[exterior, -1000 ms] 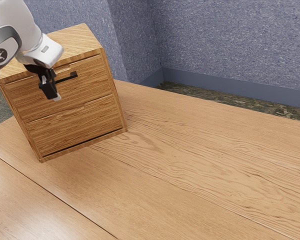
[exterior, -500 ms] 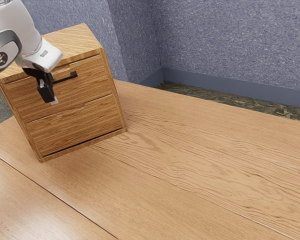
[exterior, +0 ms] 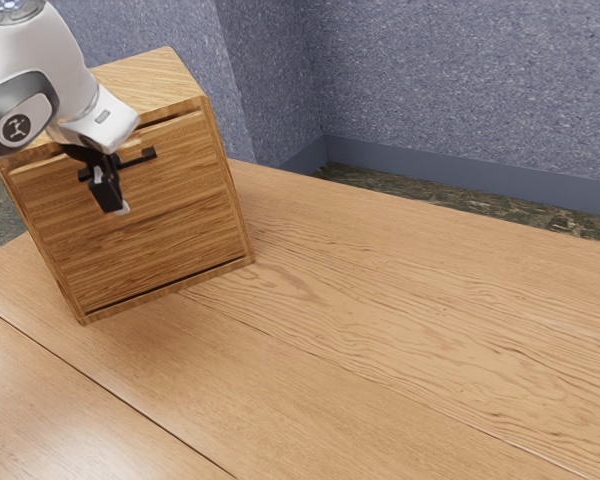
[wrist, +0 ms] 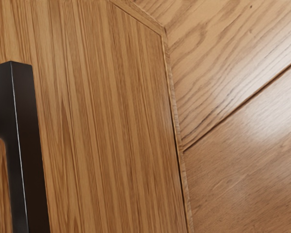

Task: Pull the drawer handle with one arm to open the drawer

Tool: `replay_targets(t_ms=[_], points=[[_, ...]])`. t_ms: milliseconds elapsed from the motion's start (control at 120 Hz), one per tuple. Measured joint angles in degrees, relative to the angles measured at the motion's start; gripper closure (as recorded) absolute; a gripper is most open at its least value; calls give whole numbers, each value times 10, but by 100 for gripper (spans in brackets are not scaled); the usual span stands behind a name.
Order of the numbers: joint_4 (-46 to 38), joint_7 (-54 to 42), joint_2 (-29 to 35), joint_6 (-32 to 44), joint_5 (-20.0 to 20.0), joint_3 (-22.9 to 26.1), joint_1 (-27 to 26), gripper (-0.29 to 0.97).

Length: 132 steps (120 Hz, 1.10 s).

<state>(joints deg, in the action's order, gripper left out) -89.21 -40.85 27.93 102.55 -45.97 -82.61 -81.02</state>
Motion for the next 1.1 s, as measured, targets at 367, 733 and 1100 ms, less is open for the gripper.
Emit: replay_targets(t_ms=[367,733,1100], points=[[-25,-2,-35,3,2,0,-2,0],[-29,-3,-88,2,30,7,4,11],[-64,-3,-116,1,69,116,118,10]])
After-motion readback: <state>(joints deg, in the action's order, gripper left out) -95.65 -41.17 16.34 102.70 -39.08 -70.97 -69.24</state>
